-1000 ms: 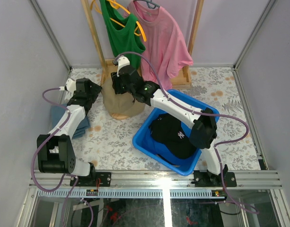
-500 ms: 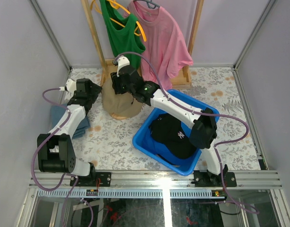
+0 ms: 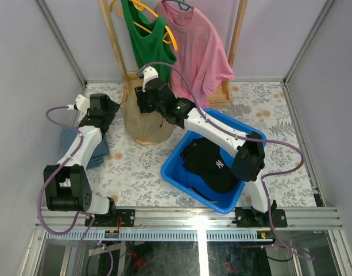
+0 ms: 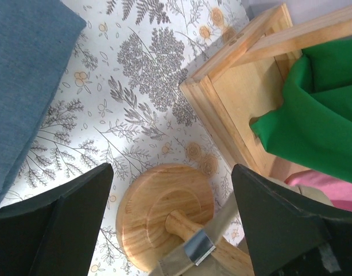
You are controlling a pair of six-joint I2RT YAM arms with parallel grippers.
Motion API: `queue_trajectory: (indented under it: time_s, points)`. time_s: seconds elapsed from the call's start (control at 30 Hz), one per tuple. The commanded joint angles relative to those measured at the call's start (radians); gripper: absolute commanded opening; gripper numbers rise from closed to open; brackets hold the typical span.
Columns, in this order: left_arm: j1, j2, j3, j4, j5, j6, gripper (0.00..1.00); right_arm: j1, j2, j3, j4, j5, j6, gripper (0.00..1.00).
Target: Stack the hats
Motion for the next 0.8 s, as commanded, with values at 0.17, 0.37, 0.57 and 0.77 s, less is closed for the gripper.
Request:
queue_trajectory:
  time_s: [0.17, 0.37, 0.57, 0.77]
  points:
    - [0.026, -0.038, 0.054, -0.058, -0.069, -0.020, 0.85, -0.001, -0.100, -0.008, 0.022, 0.034, -0.017, 0.46]
    - [0.030, -0.058, 0.044, -0.062, -0.078, -0.034, 0.85, 0.000, -0.112, -0.017, 0.013, 0.031, -0.013, 0.46]
    - [0.031, -0.113, 0.033, -0.066, -0.104, -0.040, 0.85, 0.000, -0.165, -0.072, 0.016, 0.046, -0.012, 0.46]
    - [0.025, -0.238, -0.002, -0.053, -0.107, -0.023, 0.85, 0.000, -0.318, -0.268, 0.030, 0.085, 0.000, 0.46]
